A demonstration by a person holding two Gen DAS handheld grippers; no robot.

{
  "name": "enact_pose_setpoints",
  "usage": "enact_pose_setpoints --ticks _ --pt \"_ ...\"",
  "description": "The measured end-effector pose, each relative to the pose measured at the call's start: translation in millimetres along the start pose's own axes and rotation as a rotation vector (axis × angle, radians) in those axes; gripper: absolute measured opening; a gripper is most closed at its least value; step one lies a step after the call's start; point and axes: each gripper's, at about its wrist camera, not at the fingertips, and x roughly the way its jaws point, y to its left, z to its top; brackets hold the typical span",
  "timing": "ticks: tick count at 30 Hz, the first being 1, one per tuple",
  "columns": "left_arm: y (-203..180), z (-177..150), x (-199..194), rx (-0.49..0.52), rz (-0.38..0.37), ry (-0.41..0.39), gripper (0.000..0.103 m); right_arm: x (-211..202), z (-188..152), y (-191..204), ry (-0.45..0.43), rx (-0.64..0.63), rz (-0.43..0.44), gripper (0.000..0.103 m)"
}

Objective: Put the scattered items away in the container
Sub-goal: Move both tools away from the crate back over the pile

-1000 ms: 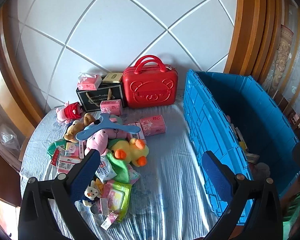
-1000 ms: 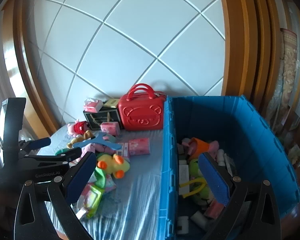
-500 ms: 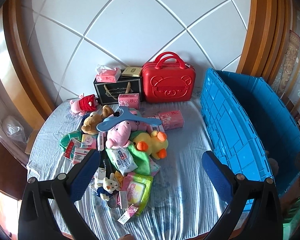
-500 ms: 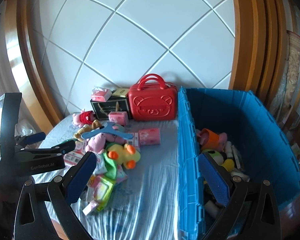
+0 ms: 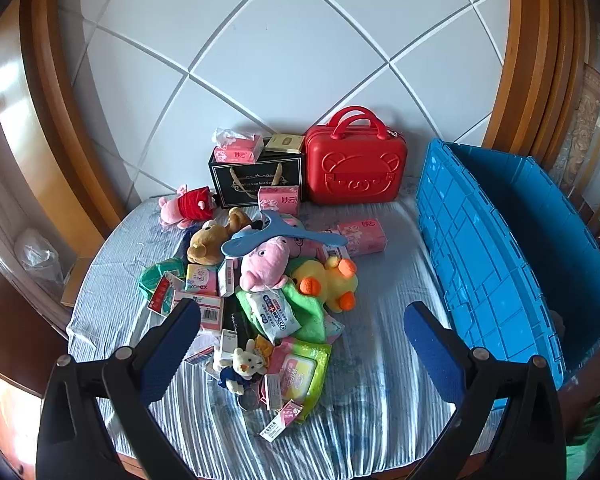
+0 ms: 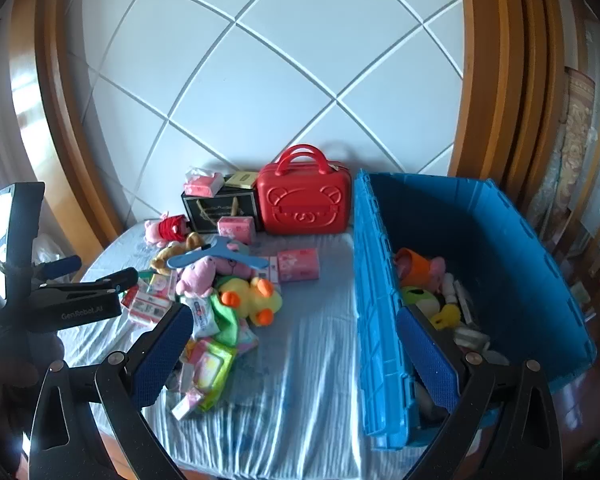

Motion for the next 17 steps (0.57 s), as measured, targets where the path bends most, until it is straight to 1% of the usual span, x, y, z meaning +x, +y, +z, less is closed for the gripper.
enact_pose_setpoints --ticks 11,17 --pt "11 -7 -8 -0.02 0.022 -0.003 0.103 -10 -2 6 -0.007 -0.013 0.01 0.103" --pt "10 -11 -12 -0.015 0.016 -0.021 0.103 -13 -4 9 -0.01 -0.016 0.015 0.103"
